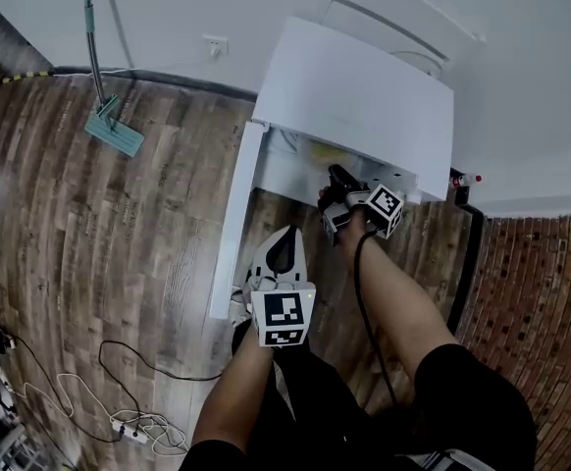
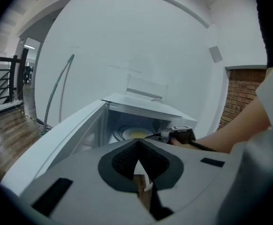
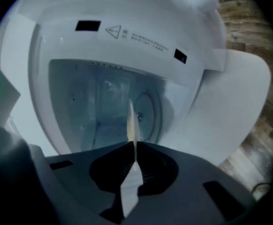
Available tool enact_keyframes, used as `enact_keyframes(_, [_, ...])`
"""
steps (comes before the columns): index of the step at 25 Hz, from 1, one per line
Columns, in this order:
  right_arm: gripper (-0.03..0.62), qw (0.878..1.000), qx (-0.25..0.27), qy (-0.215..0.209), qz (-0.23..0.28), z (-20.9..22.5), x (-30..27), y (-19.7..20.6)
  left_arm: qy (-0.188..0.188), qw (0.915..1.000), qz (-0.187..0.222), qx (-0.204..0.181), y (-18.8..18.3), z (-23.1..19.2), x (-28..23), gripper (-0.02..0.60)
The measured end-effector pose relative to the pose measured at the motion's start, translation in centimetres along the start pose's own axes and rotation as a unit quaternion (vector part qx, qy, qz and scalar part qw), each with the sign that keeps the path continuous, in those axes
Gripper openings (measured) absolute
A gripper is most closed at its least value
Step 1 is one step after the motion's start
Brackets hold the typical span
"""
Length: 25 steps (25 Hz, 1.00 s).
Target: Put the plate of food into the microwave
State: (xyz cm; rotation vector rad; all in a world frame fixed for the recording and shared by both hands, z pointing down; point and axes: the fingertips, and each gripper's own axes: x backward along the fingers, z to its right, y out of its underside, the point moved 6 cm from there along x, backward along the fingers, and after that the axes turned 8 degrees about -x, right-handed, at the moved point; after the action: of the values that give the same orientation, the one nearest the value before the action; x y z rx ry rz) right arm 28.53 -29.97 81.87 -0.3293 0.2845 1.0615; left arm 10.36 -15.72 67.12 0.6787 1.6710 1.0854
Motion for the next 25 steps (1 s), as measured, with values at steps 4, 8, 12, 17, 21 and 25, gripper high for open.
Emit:
enact_keyframes(4, [0.025, 0.999, 0.018, 0.003, 0.029, -0.7, -2.9, -1.7, 0.006, 1.0000, -0.006, 0.006, 0.4, -0.3, -0.7, -0.003])
enact_keyframes(8, [0.025, 0.996, 0.055, 0.038, 0.062, -0.6, -4.3, -3.3, -0.005, 0.9998, -0.009, 0.016, 0.7, -1.3, -1.9, -0.003])
enact_keyframes(12, [0.058, 0.974, 0.187, 0.104, 0.076, -0.8, -4.8, -3.2, -0.014, 0.9991, -0.011, 0.038, 0.9, -2.5, -2.3, -0.003])
enact_keyframes(17, [0.193, 0.868, 0.436, 0.218, 0.094, -1.8, -5.8, -2.4, -0.009, 0.9945, -0.007, 0.104, 1.3, -3.2, -2.5, -0.003])
enact_keyframes(21, [0.263, 0.803, 0.522, 0.264, 0.113, -2.1, -6.2, -2.2, -0.001, 0.9947, -0.012, 0.102, 1.8, -2.6, -2.6, -0.003])
enact_keyframes(25, [0.157, 0.819, 0.507, 0.242, 0.116, -2.1, -4.6, -1.9, 0.004, 0.9960, -0.017, 0.087, 2.1, -2.2, -2.6, -0.003])
